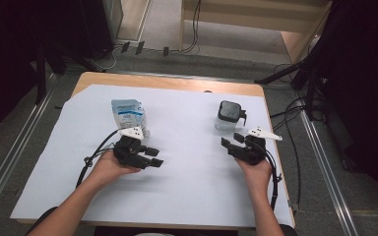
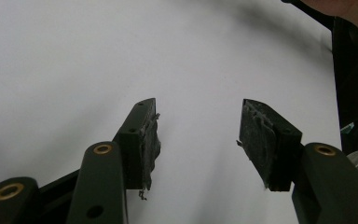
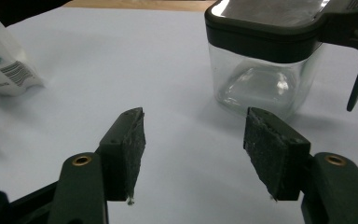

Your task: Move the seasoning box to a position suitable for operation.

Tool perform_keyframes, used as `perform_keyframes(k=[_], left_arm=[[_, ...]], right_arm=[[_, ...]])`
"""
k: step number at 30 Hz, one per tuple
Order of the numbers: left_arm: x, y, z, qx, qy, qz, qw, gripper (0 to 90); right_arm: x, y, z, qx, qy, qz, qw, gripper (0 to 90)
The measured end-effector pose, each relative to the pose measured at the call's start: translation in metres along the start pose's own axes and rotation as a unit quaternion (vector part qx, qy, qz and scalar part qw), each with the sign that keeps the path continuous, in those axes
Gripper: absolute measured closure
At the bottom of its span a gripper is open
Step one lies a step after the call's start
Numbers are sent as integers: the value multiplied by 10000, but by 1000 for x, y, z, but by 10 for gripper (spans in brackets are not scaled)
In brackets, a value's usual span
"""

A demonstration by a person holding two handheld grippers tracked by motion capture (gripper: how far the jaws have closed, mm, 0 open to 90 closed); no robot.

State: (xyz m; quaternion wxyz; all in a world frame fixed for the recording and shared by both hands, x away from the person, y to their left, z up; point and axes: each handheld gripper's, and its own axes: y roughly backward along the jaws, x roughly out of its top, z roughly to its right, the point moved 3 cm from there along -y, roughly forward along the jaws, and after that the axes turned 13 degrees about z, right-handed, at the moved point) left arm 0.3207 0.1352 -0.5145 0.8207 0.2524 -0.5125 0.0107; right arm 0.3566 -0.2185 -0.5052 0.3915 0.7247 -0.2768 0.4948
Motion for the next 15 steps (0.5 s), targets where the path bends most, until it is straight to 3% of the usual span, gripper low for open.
perform_keyframes(k=[8, 14, 15], left_arm=[[-4, 7, 1, 89, 45, 68, 9999, 473], [-5, 9, 2, 119, 43, 75, 9999, 473], [-5, 10, 2, 95, 37, 88, 9999, 473]], right_arm=[[1, -9, 4, -47, -38, -14, 10000, 352], [4, -13, 7, -314, -38, 131, 9994, 241], [6, -18, 7, -434, 31, -39, 9990, 194]])
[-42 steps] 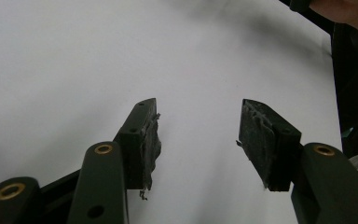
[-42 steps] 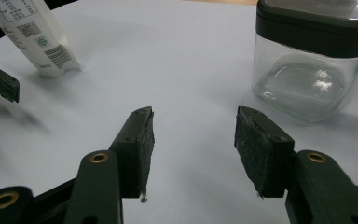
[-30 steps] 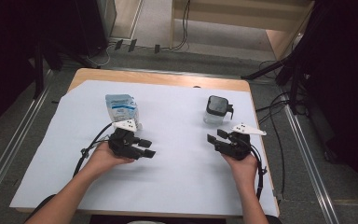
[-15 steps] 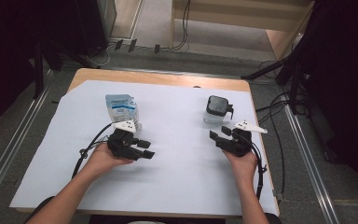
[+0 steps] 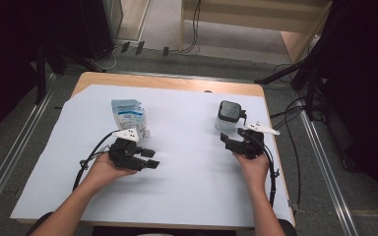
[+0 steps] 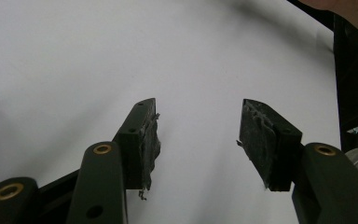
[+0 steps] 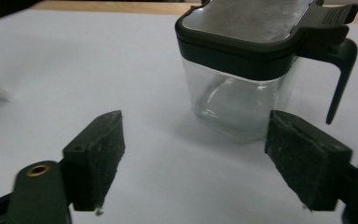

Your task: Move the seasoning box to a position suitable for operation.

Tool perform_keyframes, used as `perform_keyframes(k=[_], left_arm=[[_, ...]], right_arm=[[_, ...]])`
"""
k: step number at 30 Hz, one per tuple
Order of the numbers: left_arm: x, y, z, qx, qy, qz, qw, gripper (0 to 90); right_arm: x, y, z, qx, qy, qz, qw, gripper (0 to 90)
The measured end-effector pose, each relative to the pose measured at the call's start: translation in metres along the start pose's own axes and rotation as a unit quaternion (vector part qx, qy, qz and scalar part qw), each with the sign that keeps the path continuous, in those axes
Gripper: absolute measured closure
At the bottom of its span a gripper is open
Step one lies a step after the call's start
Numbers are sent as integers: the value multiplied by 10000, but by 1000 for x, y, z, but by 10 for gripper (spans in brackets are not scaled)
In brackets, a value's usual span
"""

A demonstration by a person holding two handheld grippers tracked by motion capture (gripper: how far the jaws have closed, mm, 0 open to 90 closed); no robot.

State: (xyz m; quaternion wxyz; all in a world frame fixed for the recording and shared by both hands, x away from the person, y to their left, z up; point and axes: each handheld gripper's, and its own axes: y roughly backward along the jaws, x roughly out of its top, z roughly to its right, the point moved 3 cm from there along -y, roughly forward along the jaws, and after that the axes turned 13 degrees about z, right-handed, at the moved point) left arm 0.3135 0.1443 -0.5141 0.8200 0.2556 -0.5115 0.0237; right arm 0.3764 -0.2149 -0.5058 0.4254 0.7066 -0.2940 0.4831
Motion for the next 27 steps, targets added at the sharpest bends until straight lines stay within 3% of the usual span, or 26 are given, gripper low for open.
perform_keyframes(k=[3, 8, 13, 17, 21, 24, 27], left_arm=[[0, 0, 1, -9, -4, 11, 10000, 473], [0, -3, 3, -69, -46, -10, 10000, 473], [4, -8, 5, -139, -71, 17, 9999, 473], [7, -16, 6, -260, -130, 18, 9996, 474], [10, -20, 7, -340, -138, 14, 9993, 474], [12, -24, 6, -427, -134, 0, 9990, 475], [13, -26, 6, -466, -124, -2, 9988, 475]], right_arm=[[2, -3, -1, -100, 120, 28, 9999, 188], [3, -7, -2, -287, 103, 102, 9995, 154], [4, -11, 2, -616, 36, 56, 9981, 123], [6, -23, 4, -881, 69, 27, 9961, 103], [4, -32, 2, -979, 12, 85, 9952, 84], [3, -41, 0, -1215, -2, 45, 9926, 28], [3, -49, -1, -1245, -74, 37, 9922, 28]])
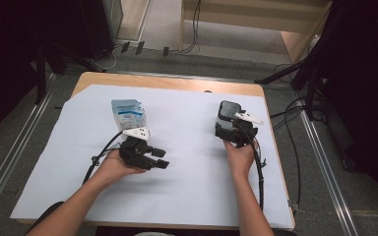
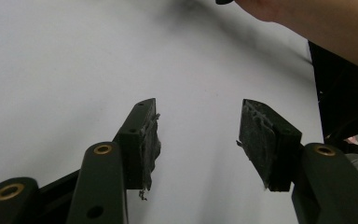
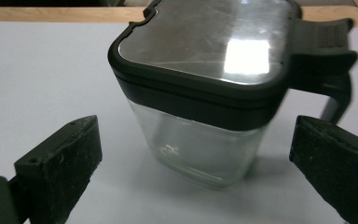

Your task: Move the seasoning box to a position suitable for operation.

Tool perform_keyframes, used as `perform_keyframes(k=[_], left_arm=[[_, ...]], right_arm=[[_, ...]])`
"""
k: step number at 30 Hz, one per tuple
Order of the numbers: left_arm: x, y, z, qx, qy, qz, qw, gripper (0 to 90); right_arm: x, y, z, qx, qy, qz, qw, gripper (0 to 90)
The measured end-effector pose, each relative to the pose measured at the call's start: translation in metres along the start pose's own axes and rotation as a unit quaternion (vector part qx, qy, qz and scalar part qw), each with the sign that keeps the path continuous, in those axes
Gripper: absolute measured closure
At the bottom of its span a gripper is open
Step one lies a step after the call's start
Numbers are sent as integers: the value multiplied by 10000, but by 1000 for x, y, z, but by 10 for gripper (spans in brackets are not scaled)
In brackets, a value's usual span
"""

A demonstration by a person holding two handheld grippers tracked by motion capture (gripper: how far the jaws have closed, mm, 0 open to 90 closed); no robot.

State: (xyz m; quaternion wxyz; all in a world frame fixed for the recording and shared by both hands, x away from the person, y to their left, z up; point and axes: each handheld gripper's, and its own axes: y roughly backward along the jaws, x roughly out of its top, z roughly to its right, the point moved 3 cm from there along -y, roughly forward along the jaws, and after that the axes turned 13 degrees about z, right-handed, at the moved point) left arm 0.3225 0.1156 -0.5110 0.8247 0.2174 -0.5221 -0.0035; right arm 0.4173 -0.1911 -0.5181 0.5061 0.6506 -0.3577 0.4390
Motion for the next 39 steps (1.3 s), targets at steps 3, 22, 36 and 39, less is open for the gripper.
perform_keyframes(k=[3, 22, 36, 39], left_arm=[[1, -2, -1, -49, -19, -10, 10000, 475], [0, -1, 3, 12, -79, -126, 9999, 474], [-2, 2, 3, 51, -66, -134, 9999, 474], [-2, 3, 3, 59, -64, -125, 9999, 474]], right_arm=[[-1, -7, -4, -35, -42, -1, 10000, 29], [3, -39, -4, -550, -312, 166, 9979, 25], [4, -45, -1, -597, -193, 117, 9980, 92], [5, -41, 0, -606, 6, 147, 9981, 124]])
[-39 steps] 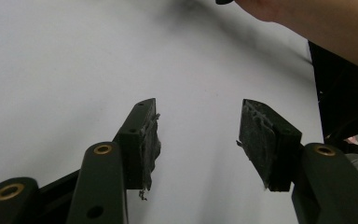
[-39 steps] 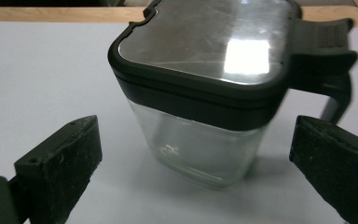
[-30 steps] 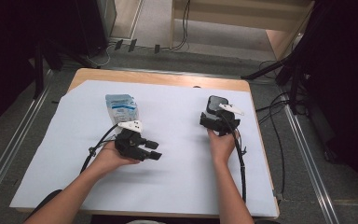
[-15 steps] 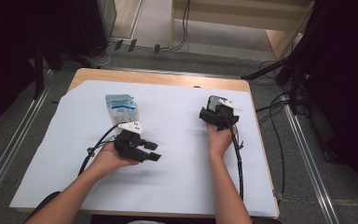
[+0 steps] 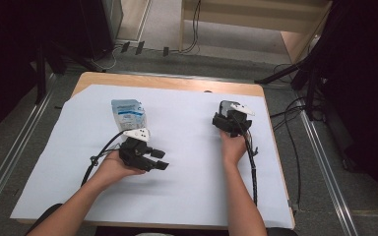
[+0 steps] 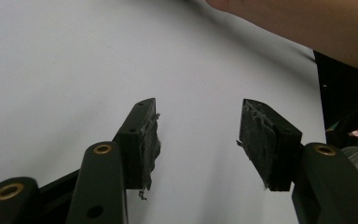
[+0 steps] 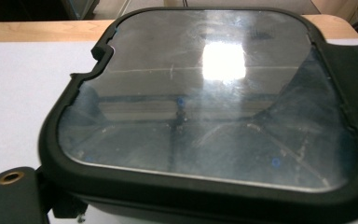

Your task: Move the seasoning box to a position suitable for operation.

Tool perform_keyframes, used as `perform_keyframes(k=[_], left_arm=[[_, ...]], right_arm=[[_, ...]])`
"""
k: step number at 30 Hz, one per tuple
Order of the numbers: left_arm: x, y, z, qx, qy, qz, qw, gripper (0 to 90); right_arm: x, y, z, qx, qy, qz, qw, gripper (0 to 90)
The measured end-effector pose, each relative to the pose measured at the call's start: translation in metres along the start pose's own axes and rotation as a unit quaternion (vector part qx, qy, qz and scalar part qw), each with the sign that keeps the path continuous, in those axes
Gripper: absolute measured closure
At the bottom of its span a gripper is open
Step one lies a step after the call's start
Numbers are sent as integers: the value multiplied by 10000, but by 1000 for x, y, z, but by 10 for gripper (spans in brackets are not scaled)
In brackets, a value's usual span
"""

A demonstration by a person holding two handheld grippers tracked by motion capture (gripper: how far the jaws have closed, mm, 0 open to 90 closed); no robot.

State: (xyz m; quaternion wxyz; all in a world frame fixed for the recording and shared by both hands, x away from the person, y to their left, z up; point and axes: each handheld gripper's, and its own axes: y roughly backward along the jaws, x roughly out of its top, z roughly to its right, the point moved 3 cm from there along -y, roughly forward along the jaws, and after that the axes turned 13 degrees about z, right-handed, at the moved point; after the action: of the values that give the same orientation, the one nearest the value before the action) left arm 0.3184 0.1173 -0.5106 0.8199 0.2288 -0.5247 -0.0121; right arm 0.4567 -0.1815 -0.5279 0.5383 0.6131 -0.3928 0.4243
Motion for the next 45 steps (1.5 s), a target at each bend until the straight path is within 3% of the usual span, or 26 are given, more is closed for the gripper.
perform_keyframes(k=[8, 16, 24, 34, 45], left_arm=[[0, 0, 0, -1, -8, -4, 10000, 473], [0, 1, -1, 28, 30, -9, 10000, 471], [1, 3, -2, 52, 30, 4, 10000, 469], [2, 8, -6, 175, 51, 46, 9998, 466], [3, 12, -8, 290, 146, 123, 9994, 470]], right_arm=[[1, 5, 3, 67, 144, -9, 9999, 151], [5, 13, 1, 339, 118, 16, 9994, 158], [18, 33, -11, 676, 149, 81, 9976, 160], [24, 74, -29, 1361, 336, 42, 9901, 160], [3, 113, -45, 1874, 408, -21, 9814, 161]])
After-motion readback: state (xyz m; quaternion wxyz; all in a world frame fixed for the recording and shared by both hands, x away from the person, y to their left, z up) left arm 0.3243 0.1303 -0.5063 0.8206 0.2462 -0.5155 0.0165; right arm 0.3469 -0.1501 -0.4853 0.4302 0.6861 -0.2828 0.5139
